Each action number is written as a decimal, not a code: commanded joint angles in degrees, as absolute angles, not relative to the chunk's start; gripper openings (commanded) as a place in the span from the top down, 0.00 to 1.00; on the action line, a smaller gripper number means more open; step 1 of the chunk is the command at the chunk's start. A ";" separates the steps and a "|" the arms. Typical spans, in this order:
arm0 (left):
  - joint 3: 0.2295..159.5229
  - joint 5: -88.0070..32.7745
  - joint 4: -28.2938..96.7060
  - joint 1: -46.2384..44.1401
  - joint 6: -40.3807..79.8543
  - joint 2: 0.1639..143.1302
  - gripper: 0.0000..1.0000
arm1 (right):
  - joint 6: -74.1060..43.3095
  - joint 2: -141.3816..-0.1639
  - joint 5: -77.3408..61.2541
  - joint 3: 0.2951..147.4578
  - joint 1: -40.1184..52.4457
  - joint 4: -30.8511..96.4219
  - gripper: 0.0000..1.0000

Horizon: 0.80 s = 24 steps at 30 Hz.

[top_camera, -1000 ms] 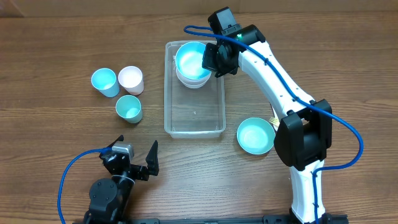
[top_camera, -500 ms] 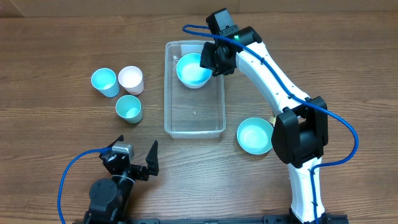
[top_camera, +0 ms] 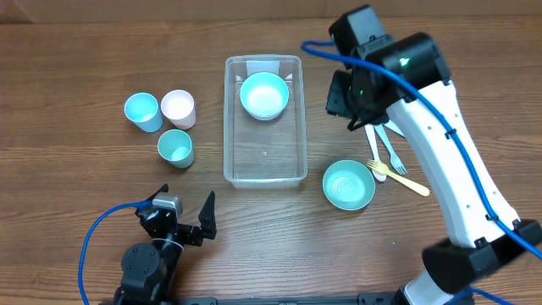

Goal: Pack container
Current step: 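Stack the light blue bowl into the white bowl and release, then grasp the mint green bowl rim with the right gripper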

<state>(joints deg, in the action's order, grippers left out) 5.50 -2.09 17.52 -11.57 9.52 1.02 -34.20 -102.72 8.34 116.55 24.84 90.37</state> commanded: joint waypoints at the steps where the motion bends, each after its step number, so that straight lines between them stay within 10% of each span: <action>1: 5.28 -1.91 17.32 -11.27 10.31 0.73 0.00 | -34.35 -90.17 8.93 97.14 25.06 83.09 0.49; 12: 5.28 -1.91 17.32 -11.27 10.31 0.73 0.00 | -45.23 -75.18 4.78 49.76 23.59 60.66 0.42; 24: 5.28 -1.91 17.32 -11.27 10.31 0.73 0.00 | -44.99 -82.15 -1.74 40.38 18.24 43.62 0.38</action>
